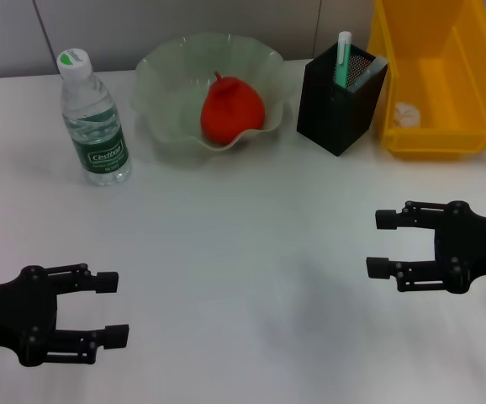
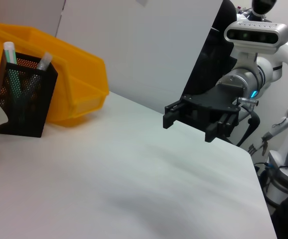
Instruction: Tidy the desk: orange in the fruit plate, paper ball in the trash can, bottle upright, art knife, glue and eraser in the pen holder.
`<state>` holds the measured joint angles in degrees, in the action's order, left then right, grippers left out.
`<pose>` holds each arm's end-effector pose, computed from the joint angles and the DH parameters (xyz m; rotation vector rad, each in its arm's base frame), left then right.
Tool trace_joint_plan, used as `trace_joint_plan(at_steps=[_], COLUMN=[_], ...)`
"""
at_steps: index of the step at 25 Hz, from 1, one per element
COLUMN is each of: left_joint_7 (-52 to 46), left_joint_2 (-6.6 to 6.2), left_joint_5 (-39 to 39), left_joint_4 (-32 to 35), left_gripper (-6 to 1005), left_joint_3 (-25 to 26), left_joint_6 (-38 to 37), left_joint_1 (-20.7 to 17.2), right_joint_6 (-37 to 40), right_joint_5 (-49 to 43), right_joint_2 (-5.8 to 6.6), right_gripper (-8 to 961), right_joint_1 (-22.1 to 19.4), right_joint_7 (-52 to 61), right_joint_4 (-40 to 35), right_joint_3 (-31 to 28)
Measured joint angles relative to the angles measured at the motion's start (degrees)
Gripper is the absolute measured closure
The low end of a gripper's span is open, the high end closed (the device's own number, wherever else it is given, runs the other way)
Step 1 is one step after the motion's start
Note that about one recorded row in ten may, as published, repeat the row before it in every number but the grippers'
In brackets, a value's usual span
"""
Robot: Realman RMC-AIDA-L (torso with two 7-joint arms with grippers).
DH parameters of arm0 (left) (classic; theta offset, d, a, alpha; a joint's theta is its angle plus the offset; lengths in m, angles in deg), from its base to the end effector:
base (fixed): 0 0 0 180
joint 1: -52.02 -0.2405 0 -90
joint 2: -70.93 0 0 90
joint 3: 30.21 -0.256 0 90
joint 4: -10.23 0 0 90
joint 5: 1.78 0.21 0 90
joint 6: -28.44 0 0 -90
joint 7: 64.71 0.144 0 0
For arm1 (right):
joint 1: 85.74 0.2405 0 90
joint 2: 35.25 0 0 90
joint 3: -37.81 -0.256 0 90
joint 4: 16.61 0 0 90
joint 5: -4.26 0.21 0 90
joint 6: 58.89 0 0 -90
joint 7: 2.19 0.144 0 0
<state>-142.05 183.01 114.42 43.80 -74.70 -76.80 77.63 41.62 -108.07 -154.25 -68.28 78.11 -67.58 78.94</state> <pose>-0.2914 0.2725 0.0258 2.9835 0.6653 0.7045 0.2920 0.2703 0.0364 -2.7400 0.6086 0.6895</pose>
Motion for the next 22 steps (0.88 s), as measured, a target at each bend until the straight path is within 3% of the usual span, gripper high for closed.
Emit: trace_joint_plan(at_steps=[22], left_joint_7=[0.2], left_joint_2=[0.38], left_joint_5=[0.0], left_joint_4=[0.0], left_gripper=[172], left_joint_3=[0.3], left_joint_6=[1.1], left_joint_1=[-0.4], right_joint_6=[-0.1], right_joint_5=[0.0], right_joint_2=[0.0], right_gripper=[169], right_joint_1=[-0.2], right_joint_7=[-1.5], right_joint_4=[1.4], right_joint_3=[-0.6])
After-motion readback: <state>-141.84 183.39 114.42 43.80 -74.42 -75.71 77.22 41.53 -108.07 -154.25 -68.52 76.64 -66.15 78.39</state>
